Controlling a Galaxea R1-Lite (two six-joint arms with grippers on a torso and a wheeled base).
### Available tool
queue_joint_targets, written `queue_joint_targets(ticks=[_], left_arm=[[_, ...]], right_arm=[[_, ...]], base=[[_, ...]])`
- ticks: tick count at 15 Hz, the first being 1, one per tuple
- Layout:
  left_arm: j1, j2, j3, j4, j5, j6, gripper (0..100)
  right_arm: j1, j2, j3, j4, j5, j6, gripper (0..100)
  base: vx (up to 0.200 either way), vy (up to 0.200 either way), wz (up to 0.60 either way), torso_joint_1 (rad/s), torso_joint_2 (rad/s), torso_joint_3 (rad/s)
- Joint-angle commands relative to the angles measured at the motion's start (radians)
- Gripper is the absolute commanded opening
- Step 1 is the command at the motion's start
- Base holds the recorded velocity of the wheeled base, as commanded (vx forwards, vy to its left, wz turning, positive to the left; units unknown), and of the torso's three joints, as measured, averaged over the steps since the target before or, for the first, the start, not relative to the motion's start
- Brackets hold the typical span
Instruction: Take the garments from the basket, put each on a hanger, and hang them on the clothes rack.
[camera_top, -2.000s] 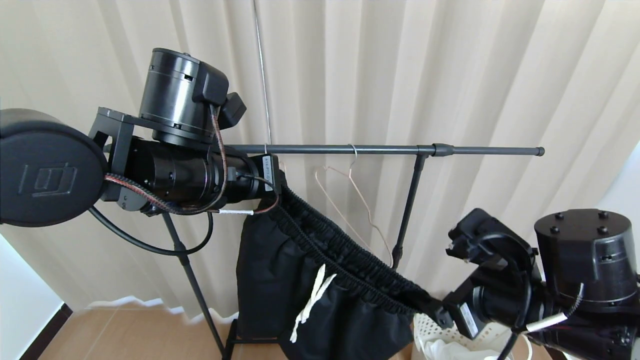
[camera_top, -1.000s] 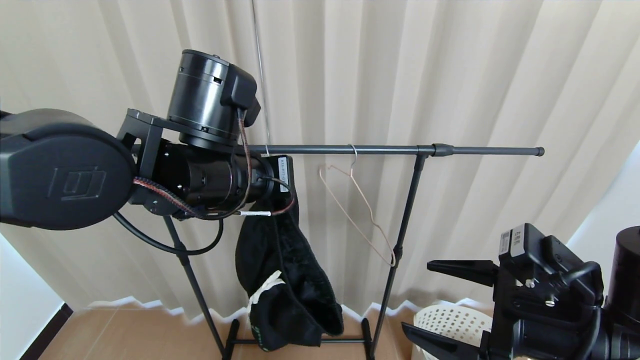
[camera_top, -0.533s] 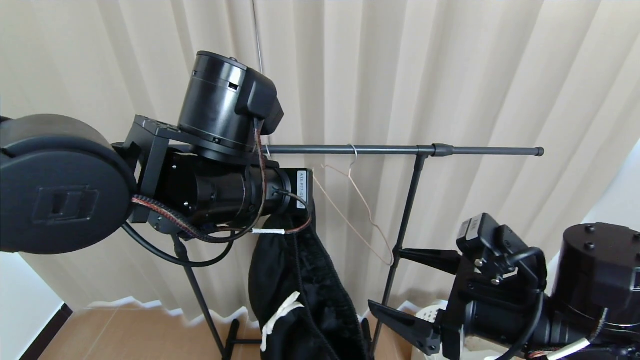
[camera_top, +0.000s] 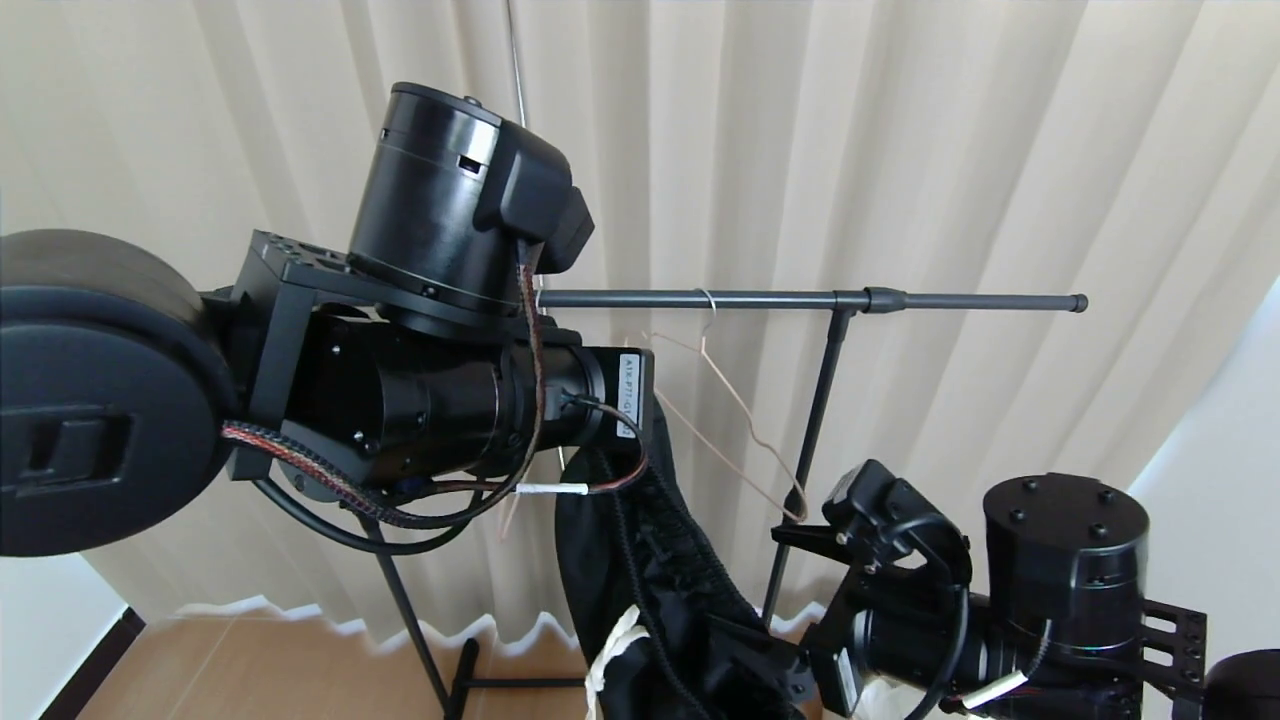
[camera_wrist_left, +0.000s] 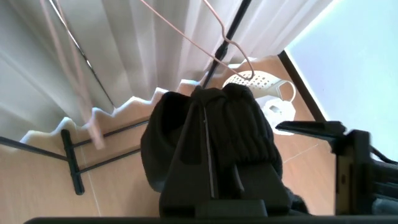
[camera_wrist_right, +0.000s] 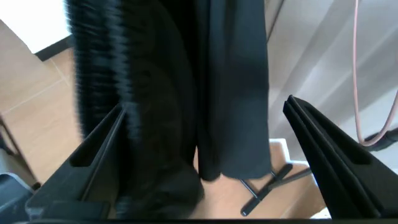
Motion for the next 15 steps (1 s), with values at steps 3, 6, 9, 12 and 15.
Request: queue_joint_targets(ticks=[3, 6, 9, 12, 15], left_arm=[[-0.006, -0.023, 0.001, 0.0, -0.001, -0.002, 0], [-0.006, -0.028, 0.001, 0.0, 0.001, -0.002, 0], [-0.006, -0.035, 0.015, 0.0, 0.001, -0.002, 0], [-0.004, -0.038, 0.02, 0.0, 0.001, -0.004, 0], [0.008, -0.04, 0.06, 0.001, 0.001, -0.004, 0]], right_arm=[[-0.002, 0.147, 0.001, -0.099, -0.08, -0.003, 100], [-0.002, 0.167, 0.004, -0.102, -0.082, -0.005, 100], [-0.008, 0.162, 0.004, -0.102, -0.082, -0.005, 100], [-0.02, 0.147, -0.001, -0.114, -0.082, -0.005, 0], [-0.066, 0.093, -0.011, -0.14, -0.083, -0.008, 0]], base=[[0.0, 0.0, 0.0, 0.0, 0.0, 0.0], [0.0, 0.0, 0.0, 0.0, 0.0, 0.0], [0.0, 0.0, 0.0, 0.0, 0.0, 0.0], [0.0, 0.0, 0.0, 0.0, 0.0, 0.0], [0.0, 0.0, 0.0, 0.0, 0.0, 0.0]])
